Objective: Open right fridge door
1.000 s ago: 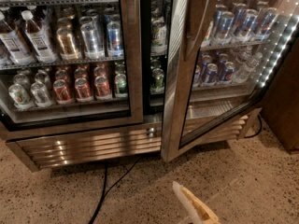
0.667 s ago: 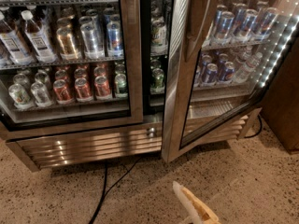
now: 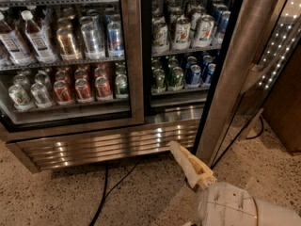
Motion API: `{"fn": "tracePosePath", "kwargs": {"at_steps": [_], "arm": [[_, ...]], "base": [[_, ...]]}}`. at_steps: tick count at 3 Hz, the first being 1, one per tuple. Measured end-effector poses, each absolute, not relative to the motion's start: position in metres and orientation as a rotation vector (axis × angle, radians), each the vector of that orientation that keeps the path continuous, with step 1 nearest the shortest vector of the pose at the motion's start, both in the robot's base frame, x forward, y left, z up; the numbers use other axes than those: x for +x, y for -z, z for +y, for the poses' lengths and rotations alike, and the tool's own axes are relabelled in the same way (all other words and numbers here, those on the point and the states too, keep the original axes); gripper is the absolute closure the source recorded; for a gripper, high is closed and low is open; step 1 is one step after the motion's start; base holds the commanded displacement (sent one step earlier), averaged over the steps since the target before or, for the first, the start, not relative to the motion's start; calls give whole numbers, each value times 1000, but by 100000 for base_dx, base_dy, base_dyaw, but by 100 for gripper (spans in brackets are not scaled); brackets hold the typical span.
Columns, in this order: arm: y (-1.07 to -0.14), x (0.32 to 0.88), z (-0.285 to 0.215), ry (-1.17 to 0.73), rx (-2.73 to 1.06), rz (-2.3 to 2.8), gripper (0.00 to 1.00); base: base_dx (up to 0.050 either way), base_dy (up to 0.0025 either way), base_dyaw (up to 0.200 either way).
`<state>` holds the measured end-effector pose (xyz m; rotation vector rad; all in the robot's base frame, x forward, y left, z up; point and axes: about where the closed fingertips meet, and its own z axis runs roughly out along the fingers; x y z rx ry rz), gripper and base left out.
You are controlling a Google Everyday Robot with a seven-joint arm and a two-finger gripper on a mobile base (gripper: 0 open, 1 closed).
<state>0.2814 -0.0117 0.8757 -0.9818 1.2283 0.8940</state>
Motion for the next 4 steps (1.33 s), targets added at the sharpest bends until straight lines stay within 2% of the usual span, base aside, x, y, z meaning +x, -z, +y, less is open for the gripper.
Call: {"fn": "tracePosePath", "kwargs": {"at_steps": [2, 4], "arm": [[-876, 281, -12, -894, -982, 1228, 0], [-876, 281, -12, -894, -982, 1228, 0]], "base": [[-1, 2, -19019], [5002, -2, 34]]}}
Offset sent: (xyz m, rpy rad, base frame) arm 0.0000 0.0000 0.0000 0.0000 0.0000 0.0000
